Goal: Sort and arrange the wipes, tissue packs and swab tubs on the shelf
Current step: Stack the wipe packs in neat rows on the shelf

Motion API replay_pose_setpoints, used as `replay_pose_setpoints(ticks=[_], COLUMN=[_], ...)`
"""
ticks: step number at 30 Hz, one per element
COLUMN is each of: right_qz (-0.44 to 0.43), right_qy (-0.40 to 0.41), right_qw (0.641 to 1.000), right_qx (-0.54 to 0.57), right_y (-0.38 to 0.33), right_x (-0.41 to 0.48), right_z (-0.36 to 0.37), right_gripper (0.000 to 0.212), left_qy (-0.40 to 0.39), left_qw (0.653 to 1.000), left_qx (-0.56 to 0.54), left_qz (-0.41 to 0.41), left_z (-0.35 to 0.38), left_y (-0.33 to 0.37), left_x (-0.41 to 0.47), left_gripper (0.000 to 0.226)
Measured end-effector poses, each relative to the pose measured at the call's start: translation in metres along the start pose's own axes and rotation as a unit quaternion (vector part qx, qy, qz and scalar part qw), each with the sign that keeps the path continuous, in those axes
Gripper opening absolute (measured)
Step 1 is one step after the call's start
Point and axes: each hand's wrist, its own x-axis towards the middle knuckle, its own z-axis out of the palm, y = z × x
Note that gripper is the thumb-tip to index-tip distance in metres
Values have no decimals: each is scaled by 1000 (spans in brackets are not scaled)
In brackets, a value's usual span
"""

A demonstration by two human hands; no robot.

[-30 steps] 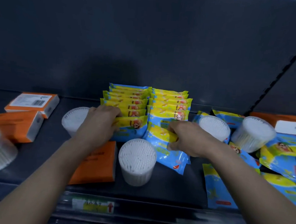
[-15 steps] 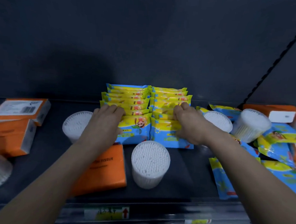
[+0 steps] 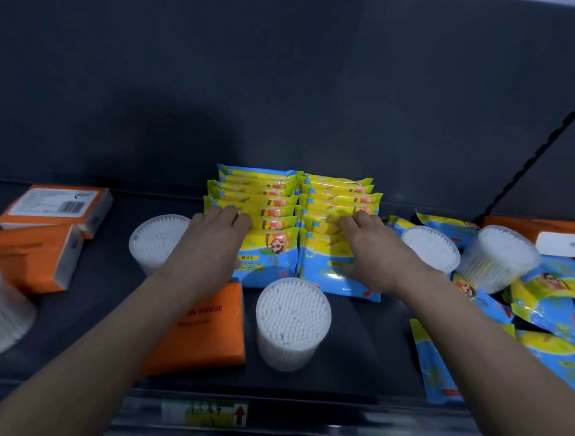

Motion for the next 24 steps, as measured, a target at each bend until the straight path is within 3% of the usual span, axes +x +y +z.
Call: replay_pose_setpoints(ticks=[6,17,24], right_qz=[-22,-118,-92], right_qy=[13,126,132], right_qw=[1000,984,985], right_qx=[-7,38,65], right_y=[2,20,30], right_x=[-7,-28,-65], right_z=[-4,-36,-32], right_gripper=[55,42,41], left_qy=[-3,171,177], left_qw=[999,979,969], left_qx=[-33,-114,-166], left_qz=[-20,-9,56], left_z=[-8,-55,-59], left_y=[6,43,83], left_x=[-6,-25,-33], left_gripper=[50,25,21])
